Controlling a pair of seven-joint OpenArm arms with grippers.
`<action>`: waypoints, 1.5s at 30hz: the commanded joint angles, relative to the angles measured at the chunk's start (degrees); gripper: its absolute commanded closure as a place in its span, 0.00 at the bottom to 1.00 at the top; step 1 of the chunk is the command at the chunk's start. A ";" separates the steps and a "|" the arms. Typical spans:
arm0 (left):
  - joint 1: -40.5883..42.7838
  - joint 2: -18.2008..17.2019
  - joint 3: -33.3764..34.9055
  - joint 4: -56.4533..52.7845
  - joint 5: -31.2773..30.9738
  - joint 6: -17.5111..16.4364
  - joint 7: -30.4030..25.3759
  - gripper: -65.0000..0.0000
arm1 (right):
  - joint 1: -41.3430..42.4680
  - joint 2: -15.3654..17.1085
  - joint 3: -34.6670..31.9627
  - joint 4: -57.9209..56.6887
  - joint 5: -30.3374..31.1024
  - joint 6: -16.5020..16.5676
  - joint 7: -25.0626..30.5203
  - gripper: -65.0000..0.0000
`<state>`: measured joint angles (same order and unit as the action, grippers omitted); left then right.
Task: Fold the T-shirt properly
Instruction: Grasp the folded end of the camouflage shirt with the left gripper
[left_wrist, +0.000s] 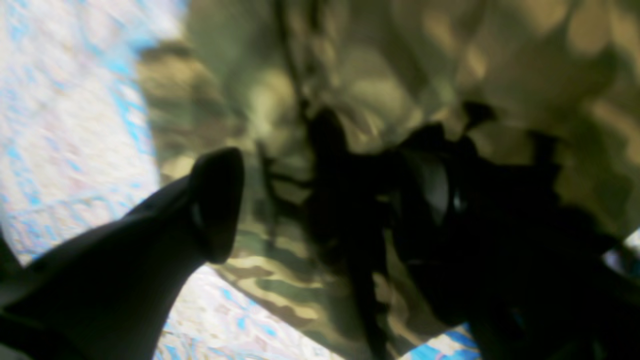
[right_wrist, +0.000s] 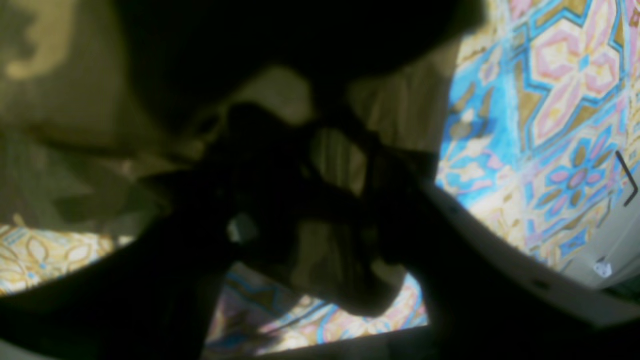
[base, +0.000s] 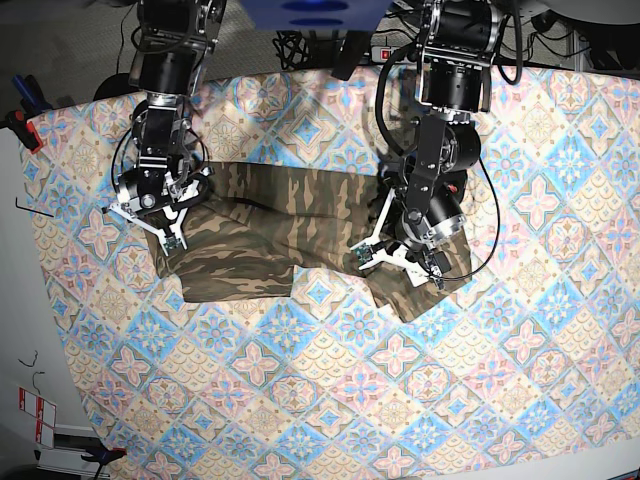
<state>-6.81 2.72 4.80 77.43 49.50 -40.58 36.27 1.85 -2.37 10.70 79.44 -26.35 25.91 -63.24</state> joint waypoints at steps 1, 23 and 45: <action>-1.59 0.31 -1.24 1.03 -0.22 0.58 -0.80 0.35 | -0.40 -0.13 -0.11 -1.24 1.43 0.24 1.92 0.53; -15.92 -0.57 -20.05 -24.72 -1.36 0.58 -13.11 0.92 | -0.48 -0.13 -0.11 -1.24 1.43 0.24 1.92 0.53; -3.43 2.42 -10.20 7.28 -8.22 0.58 -13.11 0.95 | -0.48 -0.13 -0.11 -1.24 1.43 0.24 1.92 0.53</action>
<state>-8.78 4.82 -5.96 83.11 42.44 -40.62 24.80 1.69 -2.35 10.66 79.44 -26.35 25.91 -63.02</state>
